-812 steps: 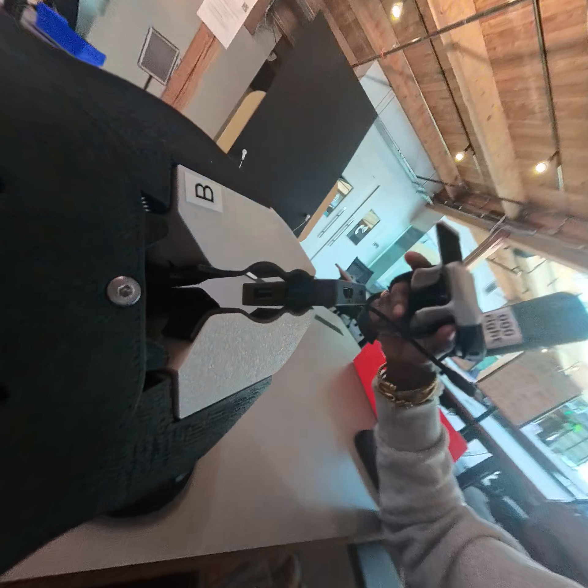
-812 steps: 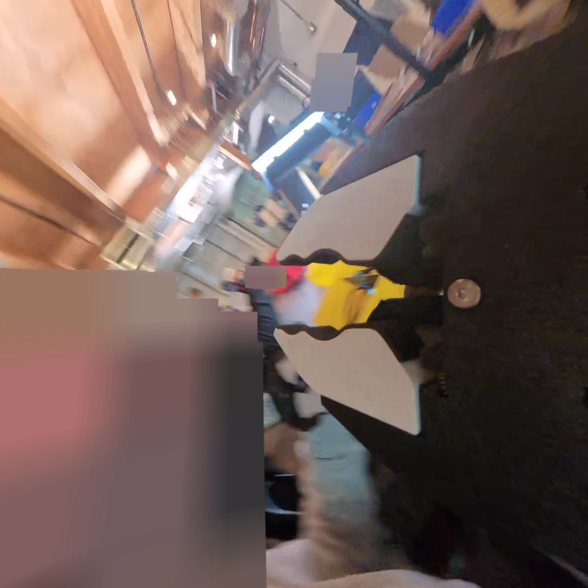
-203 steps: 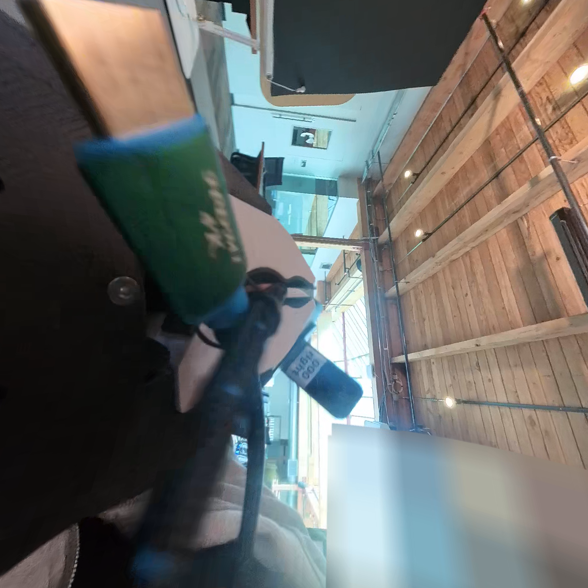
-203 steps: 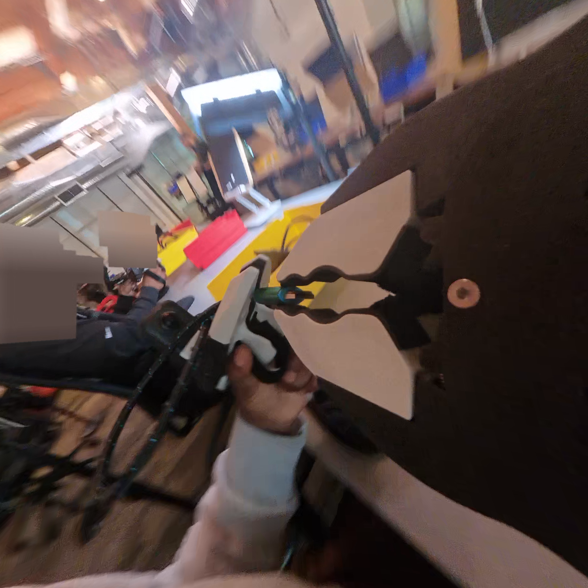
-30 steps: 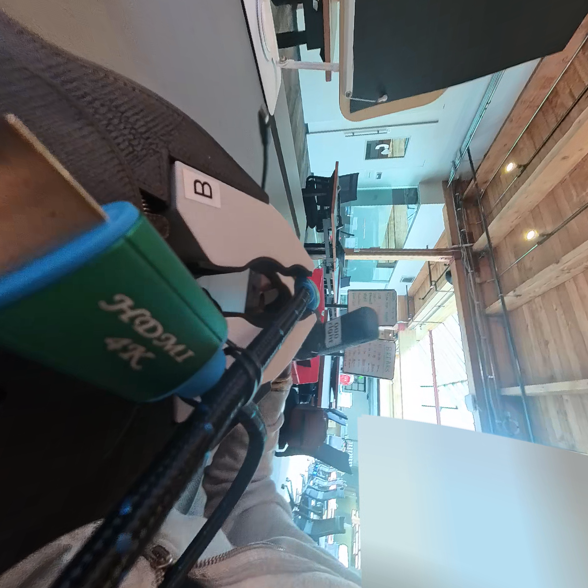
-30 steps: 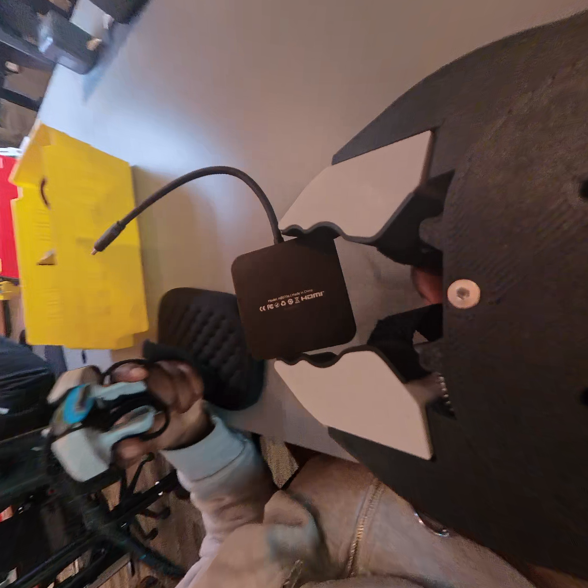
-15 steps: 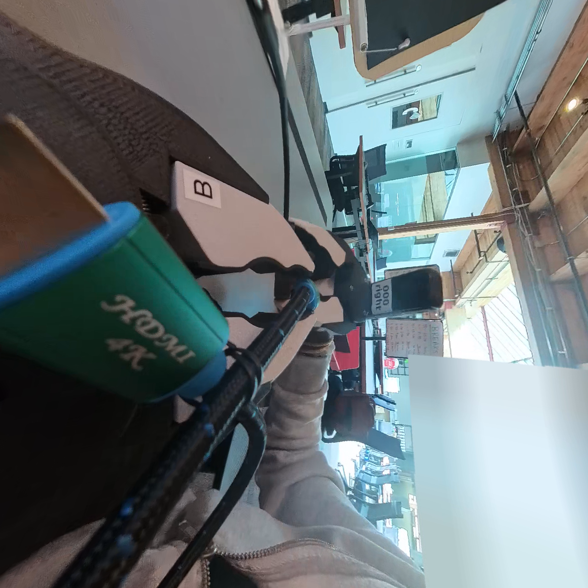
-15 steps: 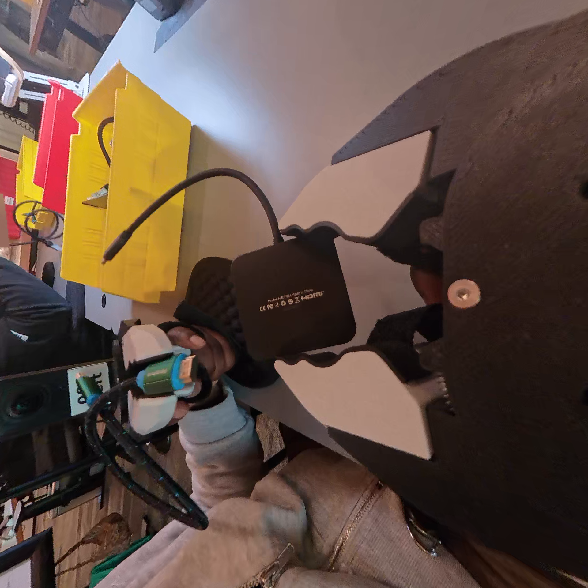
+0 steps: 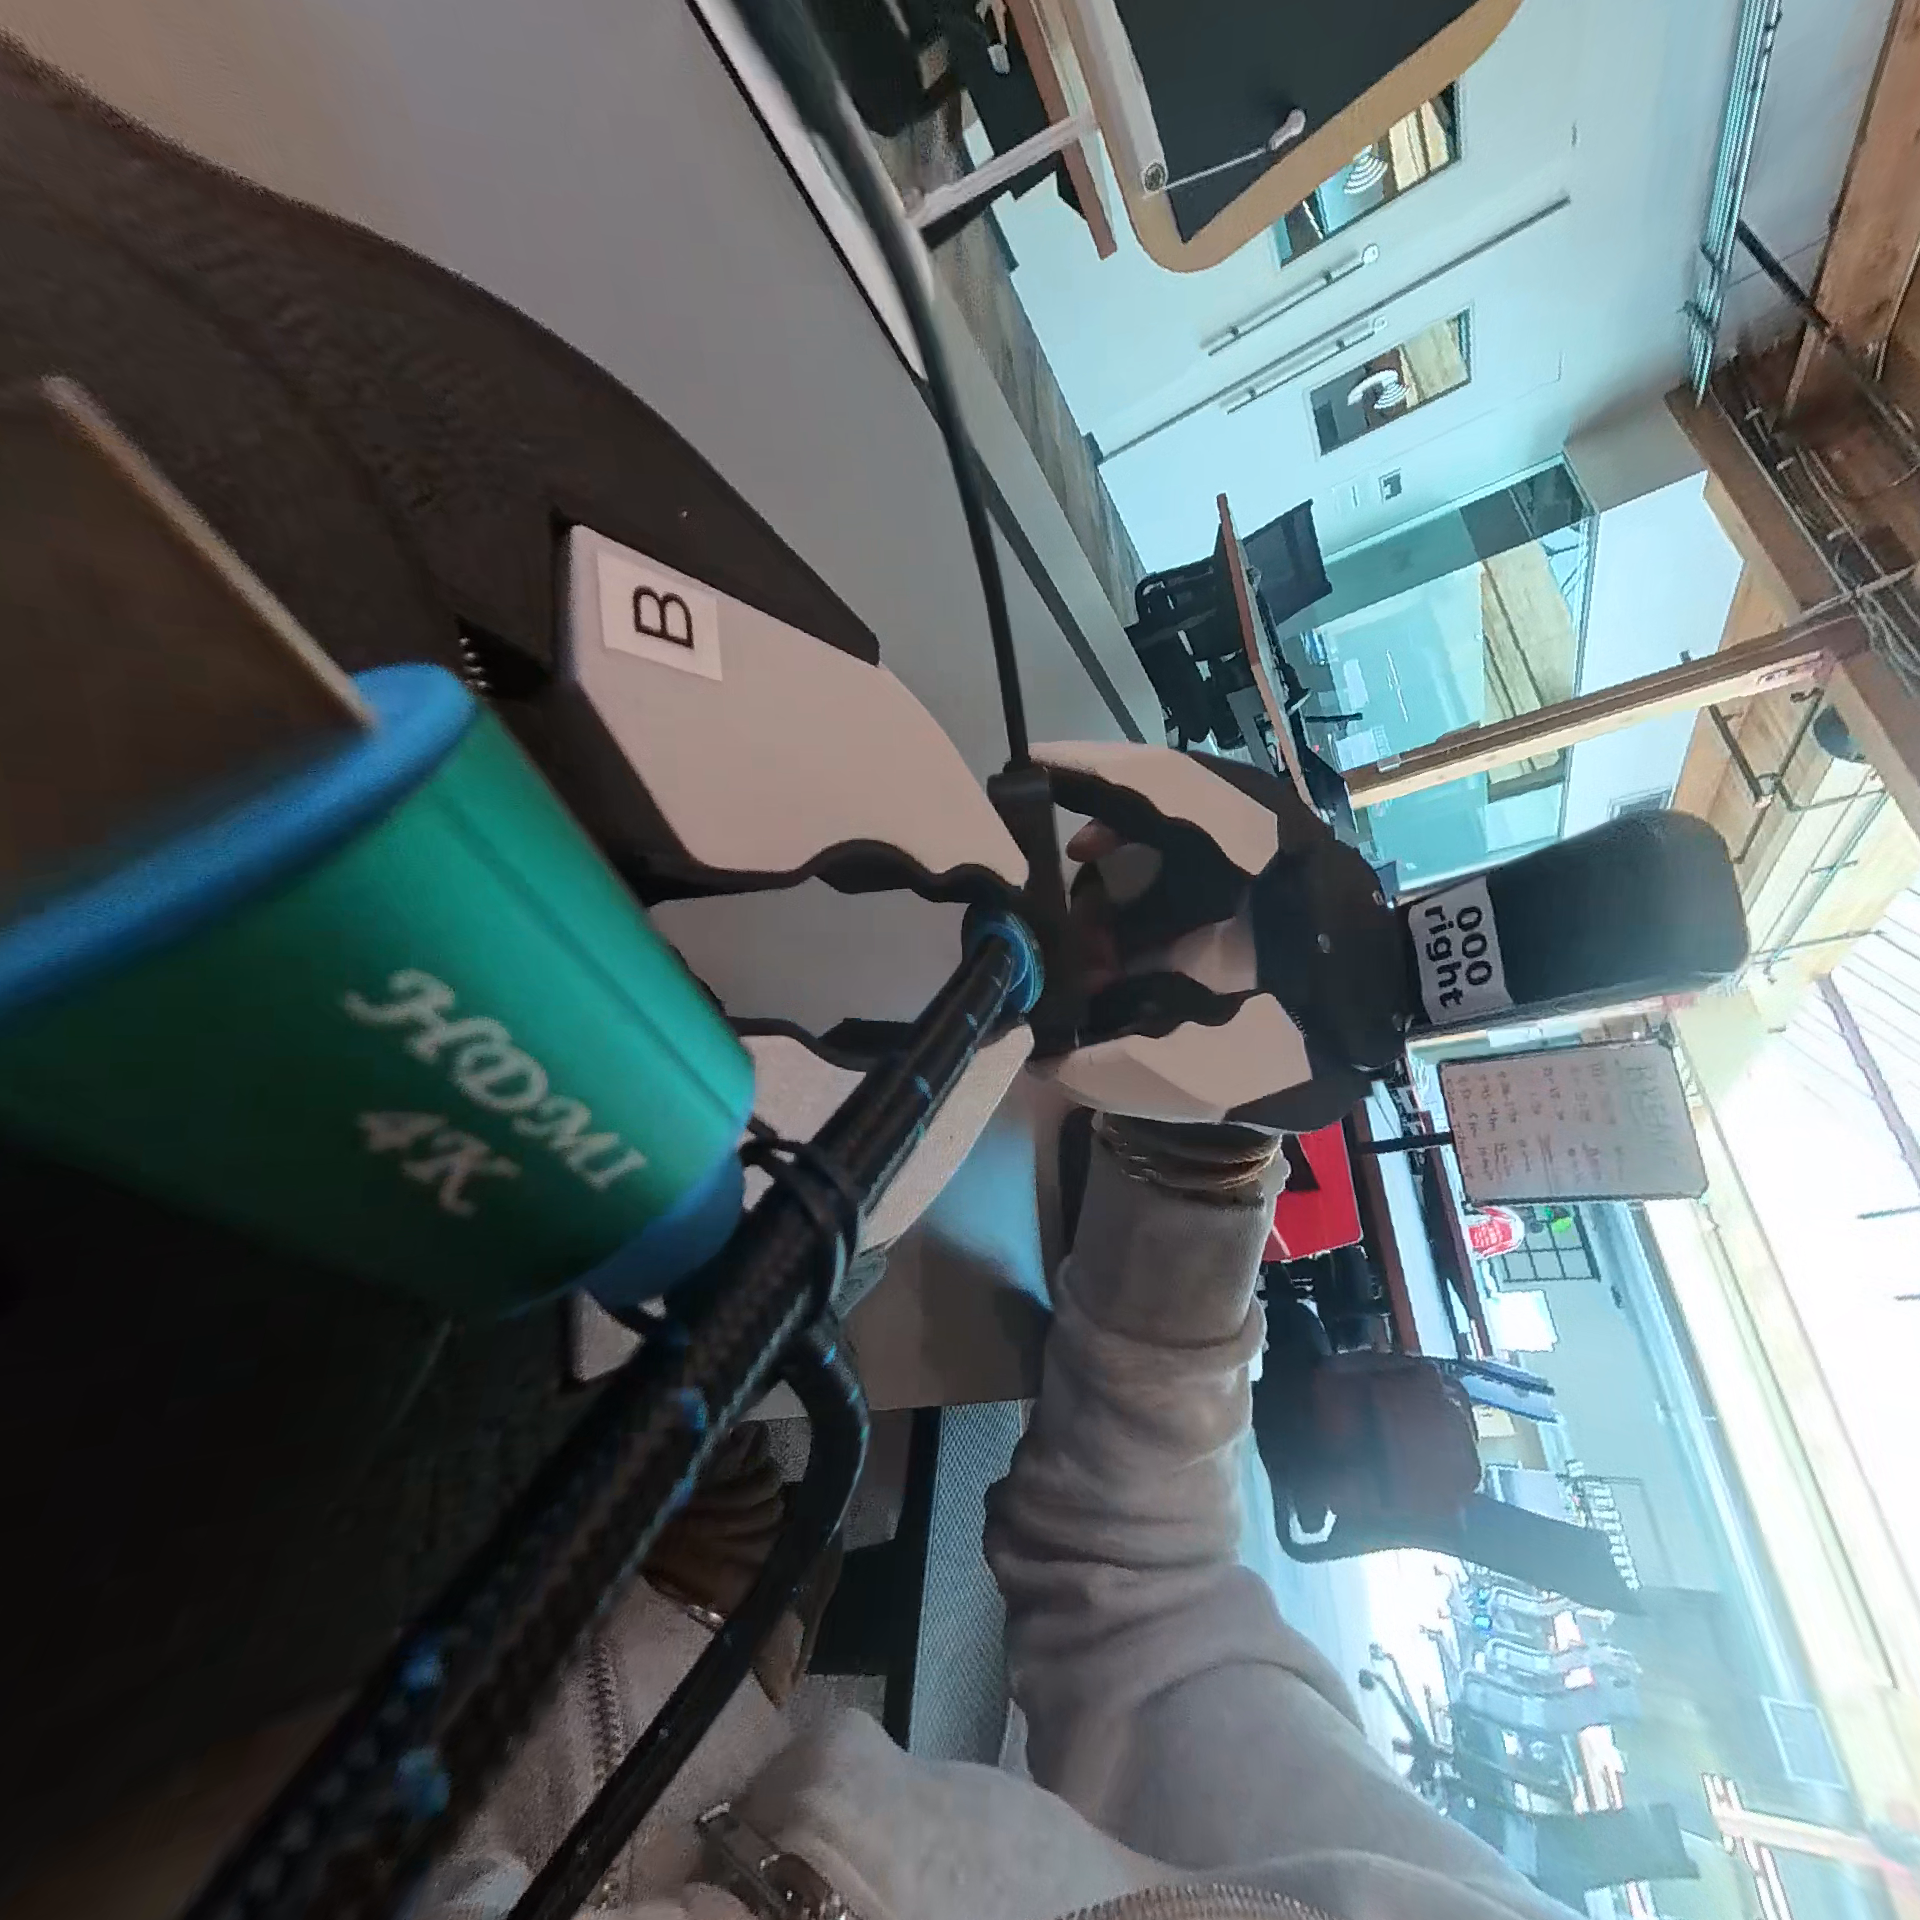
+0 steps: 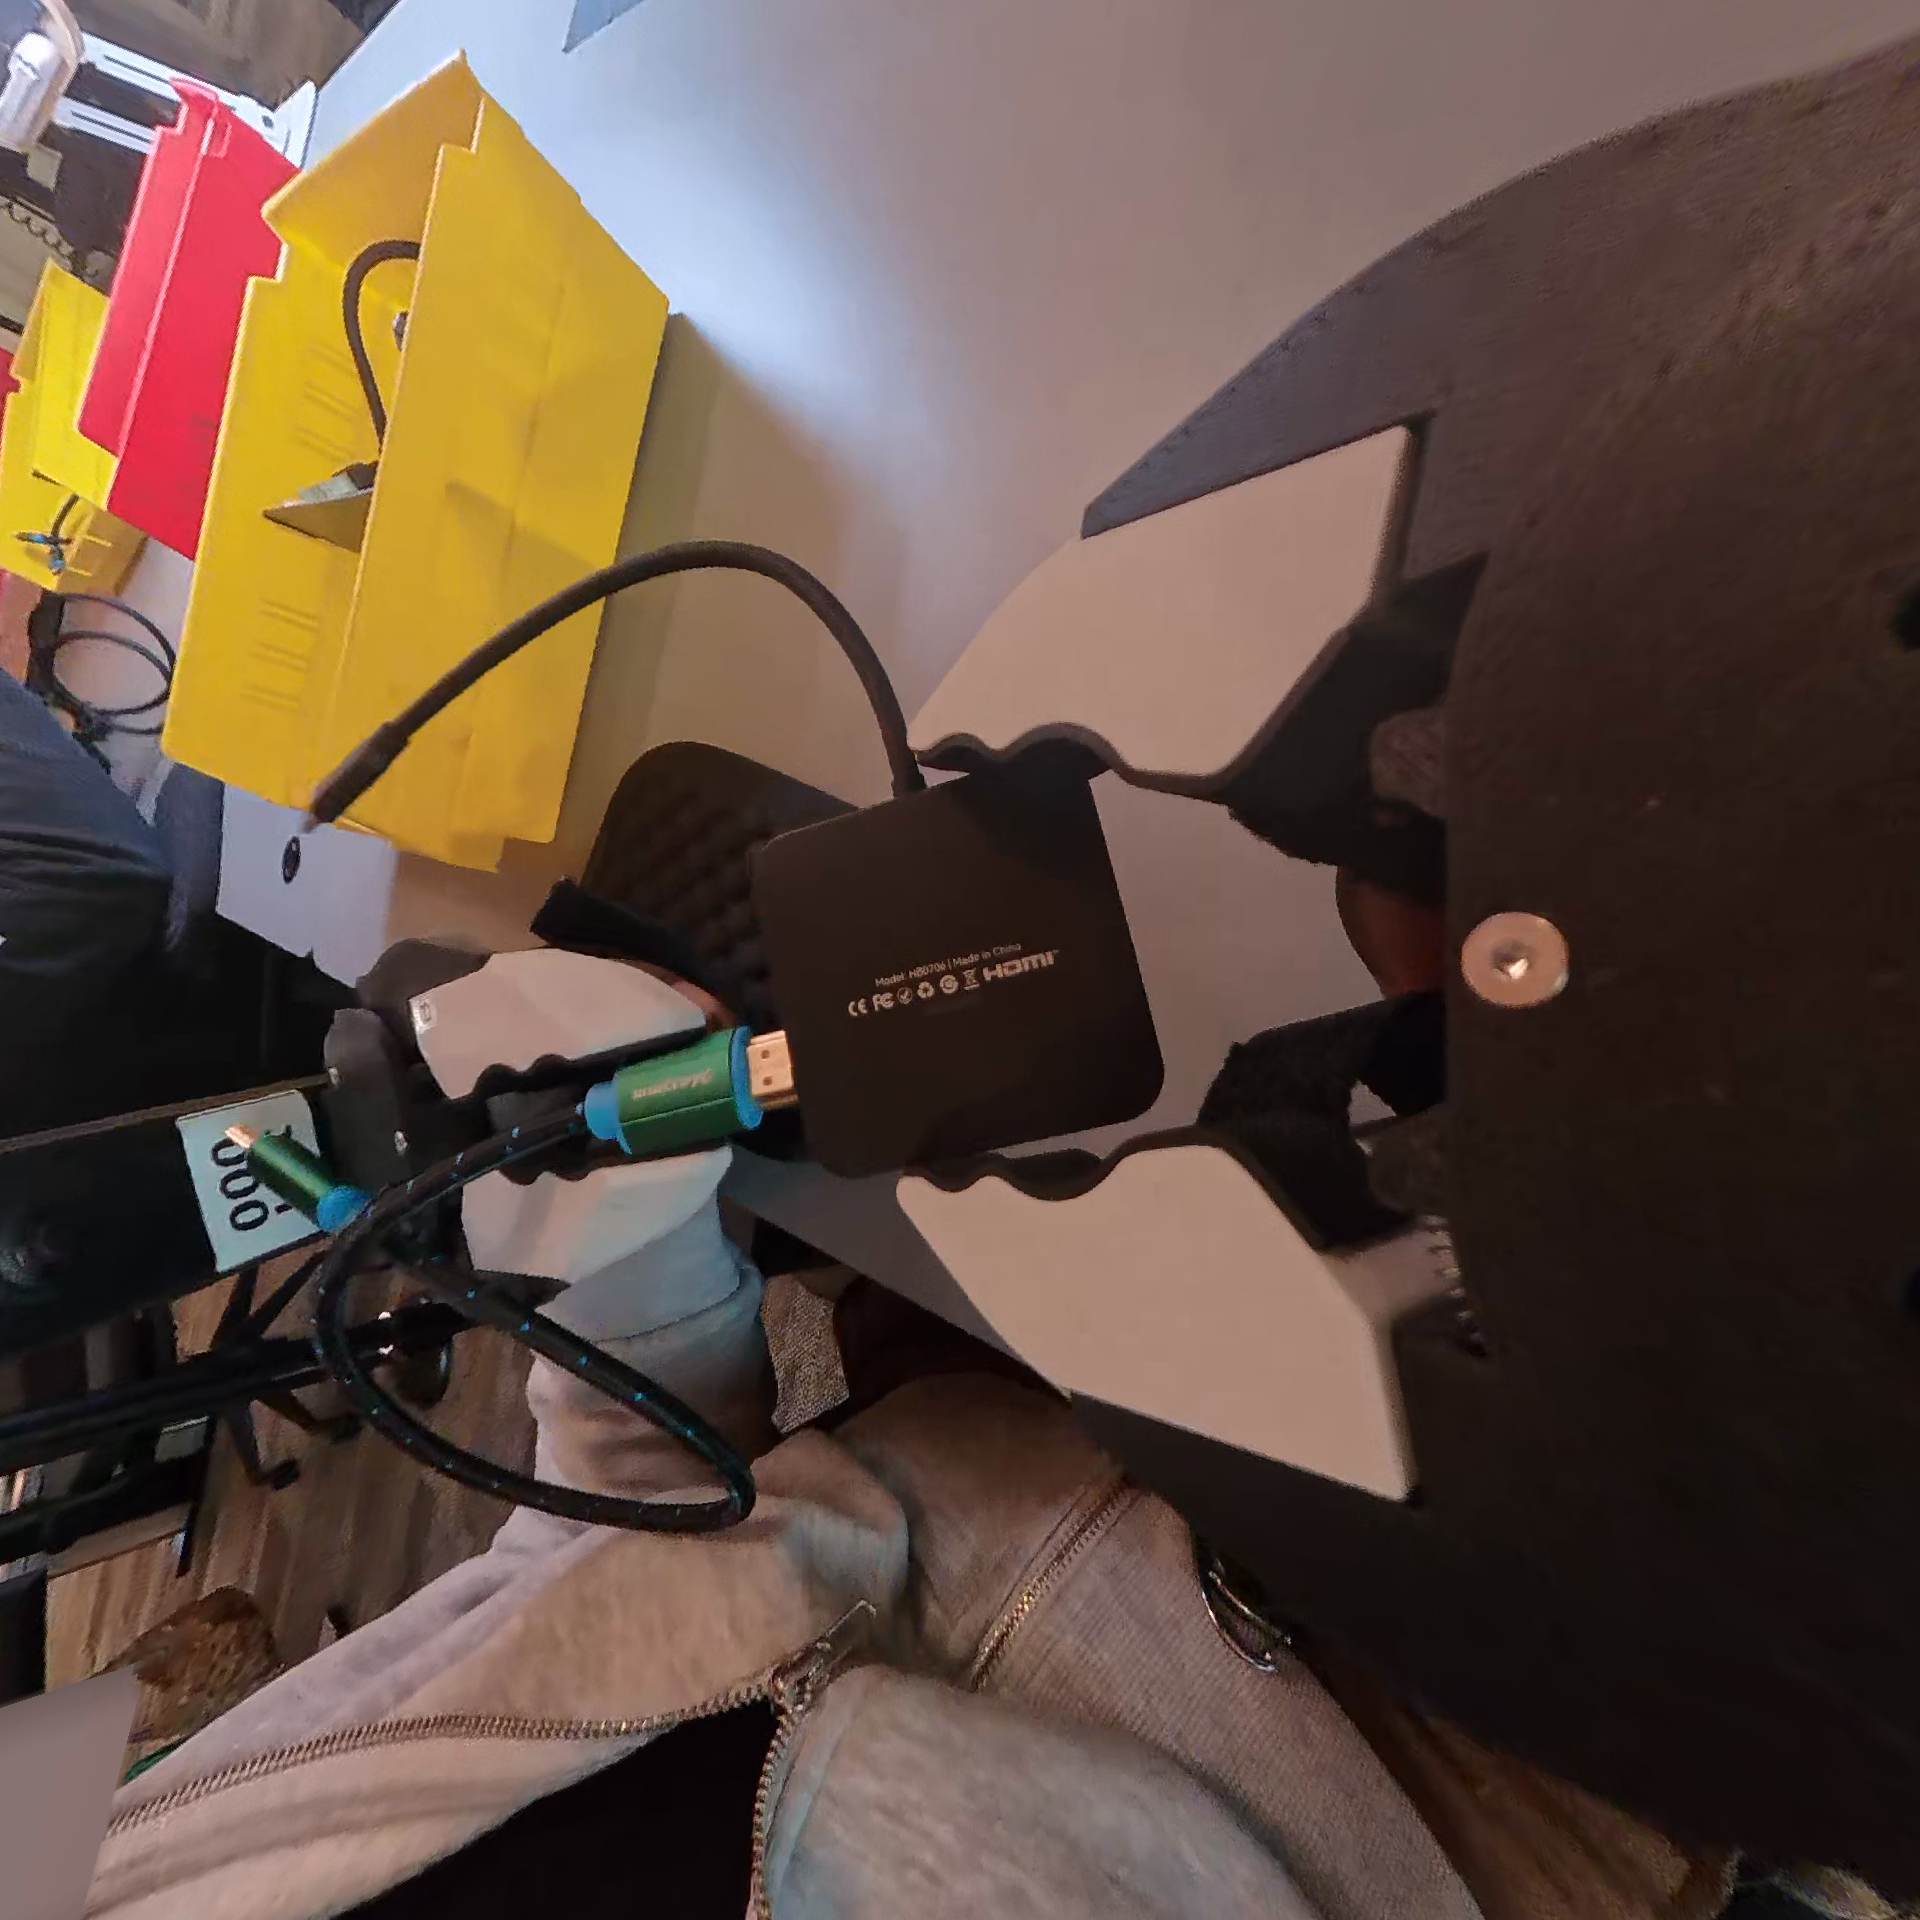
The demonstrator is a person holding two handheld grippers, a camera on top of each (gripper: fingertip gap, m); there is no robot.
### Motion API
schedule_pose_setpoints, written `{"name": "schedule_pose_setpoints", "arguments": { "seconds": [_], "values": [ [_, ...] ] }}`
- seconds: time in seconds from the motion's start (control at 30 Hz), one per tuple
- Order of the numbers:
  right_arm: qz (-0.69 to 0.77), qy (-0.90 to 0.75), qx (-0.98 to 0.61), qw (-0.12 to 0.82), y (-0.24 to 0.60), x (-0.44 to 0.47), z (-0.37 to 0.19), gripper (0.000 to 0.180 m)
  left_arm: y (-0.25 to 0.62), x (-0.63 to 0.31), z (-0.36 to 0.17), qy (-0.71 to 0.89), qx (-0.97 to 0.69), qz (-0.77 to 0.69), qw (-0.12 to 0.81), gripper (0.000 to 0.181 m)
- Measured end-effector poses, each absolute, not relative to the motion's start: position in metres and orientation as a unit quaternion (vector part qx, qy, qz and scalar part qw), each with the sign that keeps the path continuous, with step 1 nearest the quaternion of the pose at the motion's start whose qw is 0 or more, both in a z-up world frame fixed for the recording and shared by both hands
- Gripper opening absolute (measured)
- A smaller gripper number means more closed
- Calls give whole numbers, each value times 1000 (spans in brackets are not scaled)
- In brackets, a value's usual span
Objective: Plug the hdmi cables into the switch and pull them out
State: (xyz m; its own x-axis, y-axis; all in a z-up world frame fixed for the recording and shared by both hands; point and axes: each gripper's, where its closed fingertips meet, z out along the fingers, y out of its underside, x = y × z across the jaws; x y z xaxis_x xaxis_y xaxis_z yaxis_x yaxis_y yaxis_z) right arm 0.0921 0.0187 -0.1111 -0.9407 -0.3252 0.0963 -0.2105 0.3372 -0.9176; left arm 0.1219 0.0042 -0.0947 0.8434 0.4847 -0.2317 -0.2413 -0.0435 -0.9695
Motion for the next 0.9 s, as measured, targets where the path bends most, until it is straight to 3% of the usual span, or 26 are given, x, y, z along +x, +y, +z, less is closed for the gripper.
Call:
{"name": "schedule_pose_setpoints", "arguments": {
  "seconds": [0.5, 0.9],
  "values": [
    [-534, 824, -170, 84, 17, 99, -123, 71, 12, 125, -105, -50, -708, 315, 631, 20],
    [-588, 788, -133, 126, 9, 99, -110, 70, 5, 122, -97, -71, -687, 302, 657, 19]
  ]
}}
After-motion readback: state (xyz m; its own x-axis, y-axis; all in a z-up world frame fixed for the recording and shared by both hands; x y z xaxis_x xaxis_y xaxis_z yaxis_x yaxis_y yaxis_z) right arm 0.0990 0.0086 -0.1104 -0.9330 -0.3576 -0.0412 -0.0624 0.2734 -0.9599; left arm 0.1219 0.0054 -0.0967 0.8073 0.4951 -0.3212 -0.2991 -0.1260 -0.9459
